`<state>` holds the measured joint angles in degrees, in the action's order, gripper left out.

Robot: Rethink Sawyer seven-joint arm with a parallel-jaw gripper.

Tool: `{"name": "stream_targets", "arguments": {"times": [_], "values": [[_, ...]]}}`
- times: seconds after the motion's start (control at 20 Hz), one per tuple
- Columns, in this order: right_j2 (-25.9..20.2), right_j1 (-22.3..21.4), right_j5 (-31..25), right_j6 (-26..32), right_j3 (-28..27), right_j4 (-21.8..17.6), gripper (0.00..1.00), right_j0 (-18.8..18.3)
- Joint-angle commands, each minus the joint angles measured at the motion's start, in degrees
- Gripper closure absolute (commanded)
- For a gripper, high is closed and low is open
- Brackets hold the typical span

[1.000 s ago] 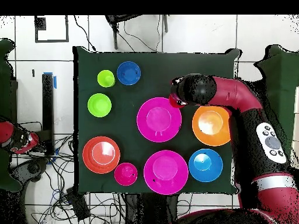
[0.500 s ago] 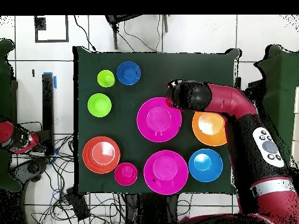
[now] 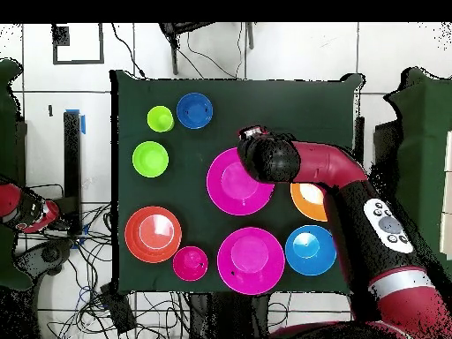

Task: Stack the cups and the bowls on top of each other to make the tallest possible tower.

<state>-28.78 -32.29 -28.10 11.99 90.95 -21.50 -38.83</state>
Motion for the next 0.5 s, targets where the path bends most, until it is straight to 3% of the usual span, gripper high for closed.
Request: {"name": "stream_targets", "arguments": {"times": [0.05, 0.5], "values": [[-1.3, 6.9, 10.2, -15.7, 4.8, -3.1, 1.0, 2.8], [3.6, 6.7, 13.5, -15.2, 0.0, -2.5, 1.0, 7.7]]}}
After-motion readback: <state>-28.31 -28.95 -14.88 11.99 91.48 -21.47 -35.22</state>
